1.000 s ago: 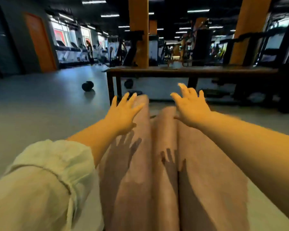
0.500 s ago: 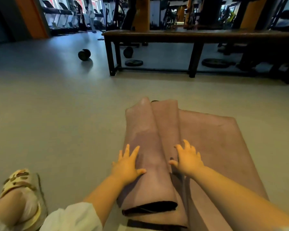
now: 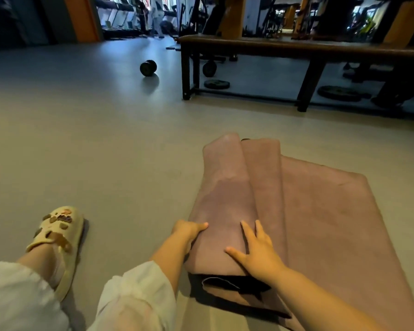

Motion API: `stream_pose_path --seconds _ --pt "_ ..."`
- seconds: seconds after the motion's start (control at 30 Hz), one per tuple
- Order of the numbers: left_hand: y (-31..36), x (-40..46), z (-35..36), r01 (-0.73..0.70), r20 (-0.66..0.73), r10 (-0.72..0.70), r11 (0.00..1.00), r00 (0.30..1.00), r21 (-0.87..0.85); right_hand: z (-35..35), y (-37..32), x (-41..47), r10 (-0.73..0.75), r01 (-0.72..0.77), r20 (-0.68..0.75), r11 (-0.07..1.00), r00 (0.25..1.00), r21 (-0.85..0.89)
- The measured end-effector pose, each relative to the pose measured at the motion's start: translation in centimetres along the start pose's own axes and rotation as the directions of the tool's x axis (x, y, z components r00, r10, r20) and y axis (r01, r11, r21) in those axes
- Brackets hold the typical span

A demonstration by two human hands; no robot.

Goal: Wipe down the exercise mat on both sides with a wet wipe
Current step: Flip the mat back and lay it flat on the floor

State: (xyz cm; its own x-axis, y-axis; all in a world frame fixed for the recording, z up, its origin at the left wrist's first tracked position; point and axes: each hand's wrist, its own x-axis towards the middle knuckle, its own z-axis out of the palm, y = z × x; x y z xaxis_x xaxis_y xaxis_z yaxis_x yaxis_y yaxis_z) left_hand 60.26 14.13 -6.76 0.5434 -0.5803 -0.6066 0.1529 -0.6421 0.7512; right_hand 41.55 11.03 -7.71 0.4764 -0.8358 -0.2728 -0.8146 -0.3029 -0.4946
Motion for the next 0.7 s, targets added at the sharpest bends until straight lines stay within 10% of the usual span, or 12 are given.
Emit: stream_pose_path --seconds 0.17,0.33,0.47,0.57,0.7 --pt "7.0 0.1 -5.8 -0.464 -0.067 0.625 0.642 0.777 0.61 1.0 -4.9 1.2 -0.135 0.138 0.068 0.989 0.988 -0.042" --pt "12.1 0.7 -21.1 -0.34 -0.234 0.836 0.435 0.496 0.834 2.4 -14.7 3.3 -0.56 0.557 0.047 0.805 0.827 -0.203" --pt "5.5 2.5 -29.0 -0.059 -0.494 0.598 0.672 0.631 0.738 4.3 -16.6 4.3 -0.492 0.515 0.154 0.8 0.857 -0.308" --pt "-1.0 4.1 -29.4 0.237 -0.505 0.348 0.586 0.79 0.775 5.5 -15.2 4.1 -0.41 0.462 0.214 0.796 0.887 -0.39" --pt "-4.4 5.2 -27.1 0.219 -0.384 0.272 0.484 0.882 0.847 5.9 -12.9 3.4 -0.324 0.404 0.246 0.794 0.914 -0.455"
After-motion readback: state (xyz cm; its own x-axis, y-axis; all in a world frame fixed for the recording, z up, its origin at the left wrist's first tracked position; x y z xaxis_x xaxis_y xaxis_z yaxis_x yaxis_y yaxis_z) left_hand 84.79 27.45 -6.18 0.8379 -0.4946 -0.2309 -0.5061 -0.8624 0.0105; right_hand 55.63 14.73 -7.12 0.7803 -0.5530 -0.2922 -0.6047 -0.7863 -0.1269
